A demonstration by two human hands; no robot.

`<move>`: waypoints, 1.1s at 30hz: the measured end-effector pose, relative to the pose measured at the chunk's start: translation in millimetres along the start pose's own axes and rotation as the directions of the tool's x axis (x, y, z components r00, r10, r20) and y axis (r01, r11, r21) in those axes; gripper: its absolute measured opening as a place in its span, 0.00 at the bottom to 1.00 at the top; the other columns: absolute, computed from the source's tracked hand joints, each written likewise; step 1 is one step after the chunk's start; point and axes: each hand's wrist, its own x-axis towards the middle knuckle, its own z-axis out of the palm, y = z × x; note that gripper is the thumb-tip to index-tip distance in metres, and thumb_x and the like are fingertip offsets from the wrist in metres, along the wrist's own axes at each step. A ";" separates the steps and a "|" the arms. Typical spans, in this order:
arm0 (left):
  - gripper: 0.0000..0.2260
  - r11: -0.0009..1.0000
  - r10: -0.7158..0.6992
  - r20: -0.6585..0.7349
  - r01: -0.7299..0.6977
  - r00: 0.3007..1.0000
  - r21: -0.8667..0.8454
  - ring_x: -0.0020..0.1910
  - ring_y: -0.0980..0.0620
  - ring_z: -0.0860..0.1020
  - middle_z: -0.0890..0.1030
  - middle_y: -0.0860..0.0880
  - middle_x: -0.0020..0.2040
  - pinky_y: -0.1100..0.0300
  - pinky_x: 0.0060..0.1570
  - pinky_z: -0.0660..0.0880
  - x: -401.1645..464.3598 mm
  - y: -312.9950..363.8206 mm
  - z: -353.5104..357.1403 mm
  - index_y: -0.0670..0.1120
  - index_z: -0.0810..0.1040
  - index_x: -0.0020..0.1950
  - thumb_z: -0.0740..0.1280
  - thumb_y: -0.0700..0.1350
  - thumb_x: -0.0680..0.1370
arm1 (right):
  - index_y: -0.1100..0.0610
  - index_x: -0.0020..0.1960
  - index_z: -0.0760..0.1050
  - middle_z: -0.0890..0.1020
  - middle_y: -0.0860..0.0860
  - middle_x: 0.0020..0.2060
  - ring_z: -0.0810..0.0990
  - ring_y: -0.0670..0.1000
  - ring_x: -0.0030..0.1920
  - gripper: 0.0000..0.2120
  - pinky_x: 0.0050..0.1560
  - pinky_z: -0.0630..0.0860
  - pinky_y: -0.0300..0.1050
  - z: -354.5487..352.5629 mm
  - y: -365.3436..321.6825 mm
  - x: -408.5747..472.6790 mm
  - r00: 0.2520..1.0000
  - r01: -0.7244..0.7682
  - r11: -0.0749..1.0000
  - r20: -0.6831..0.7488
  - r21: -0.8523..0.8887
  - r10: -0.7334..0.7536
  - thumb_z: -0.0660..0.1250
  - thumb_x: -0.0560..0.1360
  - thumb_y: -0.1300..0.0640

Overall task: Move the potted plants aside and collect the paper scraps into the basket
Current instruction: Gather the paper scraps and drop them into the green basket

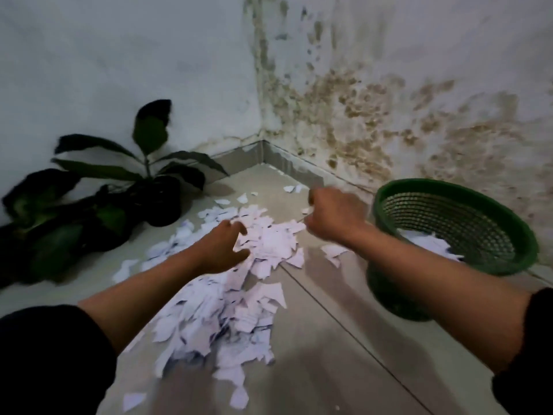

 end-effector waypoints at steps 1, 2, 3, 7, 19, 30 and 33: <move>0.22 0.999 -0.027 0.080 0.023 0.996 0.049 0.60 0.44 0.74 0.69 0.42 0.66 0.54 0.61 0.70 -9.9 -16.2 7.5 0.47 0.66 0.68 0.65 0.53 0.77 | 0.54 0.64 0.68 0.77 0.57 0.56 0.78 0.59 0.53 0.22 0.47 0.75 0.49 18.4 -17.3 -5.5 0.987 0.021 1.000 0.157 0.002 -0.021 0.67 0.72 0.53; 0.24 0.992 -0.059 0.168 0.040 0.984 0.116 0.62 0.44 0.72 0.67 0.42 0.68 0.54 0.62 0.70 -22.7 -34.1 16.9 0.47 0.63 0.69 0.64 0.55 0.77 | 0.53 0.69 0.63 0.74 0.59 0.60 0.77 0.61 0.56 0.29 0.49 0.76 0.51 38.5 -35.7 -14.3 0.940 0.023 0.999 0.339 0.025 -0.031 0.69 0.71 0.51; 0.28 0.980 -0.097 0.255 0.048 0.962 0.194 0.65 0.43 0.70 0.64 0.42 0.70 0.53 0.64 0.69 -36.2 -51.0 27.9 0.47 0.60 0.72 0.64 0.56 0.77 | 0.50 0.74 0.56 0.71 0.61 0.65 0.77 0.62 0.58 0.38 0.49 0.79 0.53 58.5 -51.5 -24.5 0.857 -0.014 0.998 0.515 0.064 -0.021 0.72 0.70 0.50; 0.45 0.916 -0.261 0.485 0.055 0.835 0.398 0.76 0.39 0.51 0.43 0.40 0.78 0.42 0.71 0.59 -94.1 -104.8 74.2 0.50 0.43 0.78 0.67 0.62 0.72 | 0.40 0.74 0.32 0.44 0.62 0.76 0.66 0.65 0.69 0.64 0.48 0.81 0.56 128.4 -90.3 -71.3 0.452 -0.301 0.951 0.889 0.071 0.076 0.80 0.60 0.45; 0.68 0.873 -0.469 0.381 0.485 0.797 0.060 0.73 0.36 0.30 0.23 0.43 0.72 0.27 0.67 0.46 -103.2 -192.6 110.7 0.60 0.26 0.71 0.69 0.76 0.46 | 0.35 0.73 0.33 0.32 0.69 0.71 0.40 0.73 0.73 0.64 0.71 0.57 0.63 207.0 -185.4 -63.5 0.747 0.019 0.974 0.644 0.227 -0.164 0.81 0.60 0.48; 0.62 0.960 -0.271 0.126 0.278 0.954 -0.039 0.76 0.36 0.48 0.48 0.40 0.78 0.43 0.73 0.50 -72.6 -201.7 152.7 0.60 0.50 0.76 0.51 0.84 0.45 | 0.30 0.72 0.39 0.28 0.58 0.73 0.37 0.71 0.73 0.49 0.66 0.59 0.71 237.3 -197.5 -21.9 0.766 0.125 0.990 0.628 0.060 -0.135 0.74 0.69 0.44; 0.41 0.974 -0.209 0.010 0.209 0.978 -0.093 0.71 0.41 0.61 0.61 0.46 0.73 0.49 0.66 0.61 -76.2 -198.4 153.1 0.65 0.60 0.69 0.55 0.78 0.58 | 0.33 0.74 0.51 0.47 0.60 0.76 0.51 0.71 0.72 0.41 0.67 0.60 0.68 232.7 -195.8 -24.8 0.737 0.186 0.981 0.654 0.047 -0.171 0.70 0.69 0.39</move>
